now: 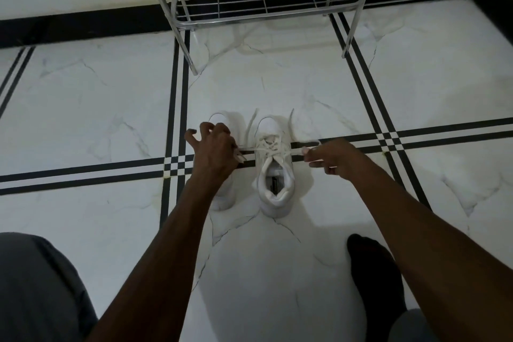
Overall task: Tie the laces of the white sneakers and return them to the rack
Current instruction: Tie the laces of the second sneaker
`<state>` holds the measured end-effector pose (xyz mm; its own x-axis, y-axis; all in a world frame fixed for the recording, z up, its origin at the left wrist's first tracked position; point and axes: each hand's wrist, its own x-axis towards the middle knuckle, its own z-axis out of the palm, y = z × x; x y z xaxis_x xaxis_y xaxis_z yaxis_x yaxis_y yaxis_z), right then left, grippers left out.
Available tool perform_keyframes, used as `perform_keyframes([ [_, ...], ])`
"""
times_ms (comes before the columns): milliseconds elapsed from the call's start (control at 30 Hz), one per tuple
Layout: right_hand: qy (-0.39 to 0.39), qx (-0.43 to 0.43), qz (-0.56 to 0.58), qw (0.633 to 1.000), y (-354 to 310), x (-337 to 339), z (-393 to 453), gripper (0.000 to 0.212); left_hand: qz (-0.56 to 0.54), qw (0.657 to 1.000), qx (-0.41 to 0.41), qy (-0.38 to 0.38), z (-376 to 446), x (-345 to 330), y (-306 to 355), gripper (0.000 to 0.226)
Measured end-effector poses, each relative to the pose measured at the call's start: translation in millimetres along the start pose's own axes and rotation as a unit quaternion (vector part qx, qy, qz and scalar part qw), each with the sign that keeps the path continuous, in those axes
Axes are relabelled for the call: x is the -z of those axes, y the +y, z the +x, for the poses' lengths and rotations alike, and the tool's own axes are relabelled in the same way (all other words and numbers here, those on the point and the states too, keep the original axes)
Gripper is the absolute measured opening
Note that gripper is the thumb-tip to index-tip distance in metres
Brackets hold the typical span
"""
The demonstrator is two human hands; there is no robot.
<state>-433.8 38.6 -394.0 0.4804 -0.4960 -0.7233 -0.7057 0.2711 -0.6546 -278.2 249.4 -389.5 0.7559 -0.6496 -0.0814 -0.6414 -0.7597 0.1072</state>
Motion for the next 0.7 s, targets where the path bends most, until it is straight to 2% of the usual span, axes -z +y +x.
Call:
perform_keyframes([
  [100,0.002,0.002,0.023,1.0,8,-8,1,0.012,0.021,0.999,0.004,-0.041,-7,-4,4,0.019],
  [267,0.067,0.078,0.037,0.994,-9,-9,2,0.021,-0.013,1.0,0.017,-0.007,-9,-12,11,0.015],
  [367,0.066,0.127,0.013,0.99,-10,-12,5,0.021,-0.092,0.996,-0.001,0.003,-11,-14,19,0.038],
  [433,0.111,0.153,-0.094,0.977,-6,-17,11,0.026,-0.113,0.993,-0.021,-0.008,-11,-13,26,0.047],
  [500,0.182,0.193,-0.214,0.94,-2,-20,15,0.047,-0.116,0.992,-0.046,-0.009,-12,-15,32,0.047],
  [533,0.196,0.221,-0.236,0.926,-2,-21,15,0.054,-0.119,0.992,-0.05,-0.009,-12,-16,34,0.047],
  [600,0.169,0.279,-0.252,0.911,-3,-21,14,0.05,-0.128,0.991,-0.041,-0.017,-14,-18,37,0.048],
  [700,0.061,0.345,-0.294,0.889,-4,-20,12,0.024,-0.12,0.992,-0.028,-0.009,-14,-18,38,0.037],
])
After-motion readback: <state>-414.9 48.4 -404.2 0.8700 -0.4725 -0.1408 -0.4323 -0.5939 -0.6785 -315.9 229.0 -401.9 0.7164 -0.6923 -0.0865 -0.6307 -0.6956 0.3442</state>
